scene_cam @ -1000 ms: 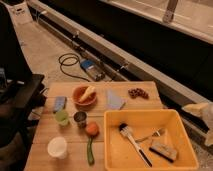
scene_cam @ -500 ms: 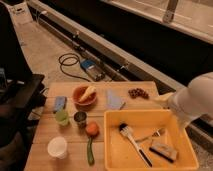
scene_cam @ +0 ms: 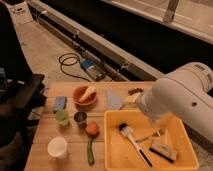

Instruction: Place pepper in tray

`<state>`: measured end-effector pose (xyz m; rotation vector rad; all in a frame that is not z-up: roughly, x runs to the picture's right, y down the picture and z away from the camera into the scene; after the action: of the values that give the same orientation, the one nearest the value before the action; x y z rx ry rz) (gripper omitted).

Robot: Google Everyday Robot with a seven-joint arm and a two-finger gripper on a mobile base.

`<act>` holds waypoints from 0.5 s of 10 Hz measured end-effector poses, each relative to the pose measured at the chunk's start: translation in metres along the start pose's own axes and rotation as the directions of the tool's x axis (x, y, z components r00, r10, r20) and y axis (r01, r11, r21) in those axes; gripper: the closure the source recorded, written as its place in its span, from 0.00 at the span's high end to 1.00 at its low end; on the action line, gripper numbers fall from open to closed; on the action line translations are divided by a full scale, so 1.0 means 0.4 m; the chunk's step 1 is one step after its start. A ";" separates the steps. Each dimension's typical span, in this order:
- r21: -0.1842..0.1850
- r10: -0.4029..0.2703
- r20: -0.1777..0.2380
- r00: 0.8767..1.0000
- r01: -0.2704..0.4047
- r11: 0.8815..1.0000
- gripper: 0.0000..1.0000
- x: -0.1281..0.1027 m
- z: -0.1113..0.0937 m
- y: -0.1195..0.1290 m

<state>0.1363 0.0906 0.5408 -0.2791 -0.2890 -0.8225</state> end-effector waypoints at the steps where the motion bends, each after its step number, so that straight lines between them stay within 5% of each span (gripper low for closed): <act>1: 0.000 0.000 0.001 1.000 0.000 1.000 0.80 -0.001 0.000 -0.001; 4: -0.003 -0.001 0.000 1.000 0.001 1.000 0.80 0.001 0.000 0.000; 5: -0.030 -0.025 -0.007 1.000 0.025 0.999 0.80 0.005 0.009 -0.002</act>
<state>0.1364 0.0898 0.5449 -0.3011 -0.2738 -0.8529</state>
